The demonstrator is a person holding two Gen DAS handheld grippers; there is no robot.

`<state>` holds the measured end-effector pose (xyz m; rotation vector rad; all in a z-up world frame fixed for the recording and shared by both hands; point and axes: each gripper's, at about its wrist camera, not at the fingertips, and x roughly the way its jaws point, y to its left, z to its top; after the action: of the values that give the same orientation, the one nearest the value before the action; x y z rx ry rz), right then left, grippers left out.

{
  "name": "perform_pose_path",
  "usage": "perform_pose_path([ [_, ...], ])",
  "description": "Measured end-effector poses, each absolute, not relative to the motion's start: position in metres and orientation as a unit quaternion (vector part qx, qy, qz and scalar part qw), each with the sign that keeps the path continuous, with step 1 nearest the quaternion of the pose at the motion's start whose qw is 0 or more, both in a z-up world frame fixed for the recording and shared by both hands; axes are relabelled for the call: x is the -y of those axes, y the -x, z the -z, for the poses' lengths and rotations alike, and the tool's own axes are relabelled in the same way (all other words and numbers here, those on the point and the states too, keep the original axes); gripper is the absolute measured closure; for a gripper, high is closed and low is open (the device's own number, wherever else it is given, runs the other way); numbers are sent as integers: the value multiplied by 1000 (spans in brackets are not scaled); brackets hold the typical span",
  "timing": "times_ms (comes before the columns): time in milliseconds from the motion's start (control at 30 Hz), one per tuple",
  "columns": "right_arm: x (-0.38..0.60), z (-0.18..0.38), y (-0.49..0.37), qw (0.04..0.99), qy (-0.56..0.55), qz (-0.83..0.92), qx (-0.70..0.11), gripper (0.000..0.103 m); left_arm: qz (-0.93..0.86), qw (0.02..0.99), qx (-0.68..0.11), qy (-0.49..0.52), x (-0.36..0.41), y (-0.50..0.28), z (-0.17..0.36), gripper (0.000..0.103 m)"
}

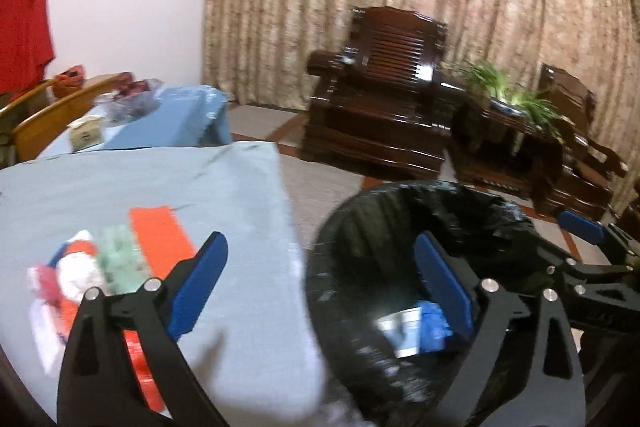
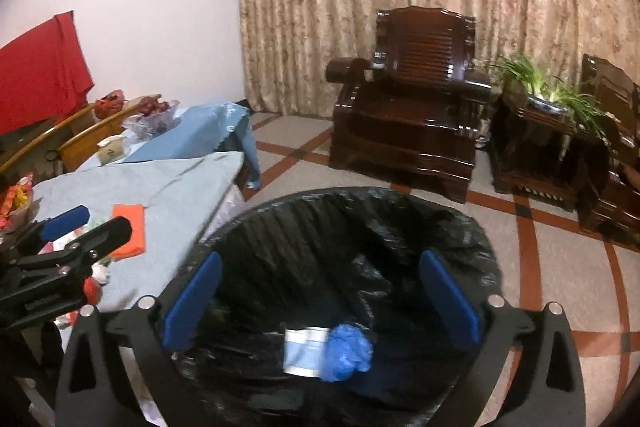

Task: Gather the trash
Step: 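Grasp the red plastic bag with the right gripper from the pile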

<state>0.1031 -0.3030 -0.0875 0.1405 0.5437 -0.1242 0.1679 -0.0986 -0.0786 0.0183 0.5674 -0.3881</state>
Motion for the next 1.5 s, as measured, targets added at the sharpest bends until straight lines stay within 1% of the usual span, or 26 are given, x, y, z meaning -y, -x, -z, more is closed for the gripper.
perform_pose_path([
  [200,266,86,-113,961,-66,22,-268,6,119,956,-269,-7,39,-162,69,9],
  [500,190,87,-129,960,-52,-51,-271,6,28,962,-270,-17,-45,-143,73,9],
  [800,123,100,-142,953,-41,-110,-280,6,-18,961,-277,-6,-102,-129,85,9],
  [900,105,105,-147,950,-36,-126,-284,6,-27,960,-279,-2,-111,-126,90,9],
  [1133,68,128,-161,938,-18,-155,-311,7,-57,955,-290,15,-142,-127,104,9],
  [1167,63,131,-163,936,-13,-158,-315,8,-60,954,-292,17,-145,-127,106,9],
  [1233,52,140,-167,931,-6,-165,-327,14,-66,954,-294,17,-150,-127,108,9],
  [1367,38,154,-173,924,3,-173,-341,19,-73,953,-295,18,-158,-126,111,9],
  [1433,33,160,-176,919,6,-180,-352,26,-75,952,-297,20,-161,-127,113,9],
  [1500,28,164,-177,915,8,-185,-358,31,-77,951,-300,24,-163,-126,116,9],
])
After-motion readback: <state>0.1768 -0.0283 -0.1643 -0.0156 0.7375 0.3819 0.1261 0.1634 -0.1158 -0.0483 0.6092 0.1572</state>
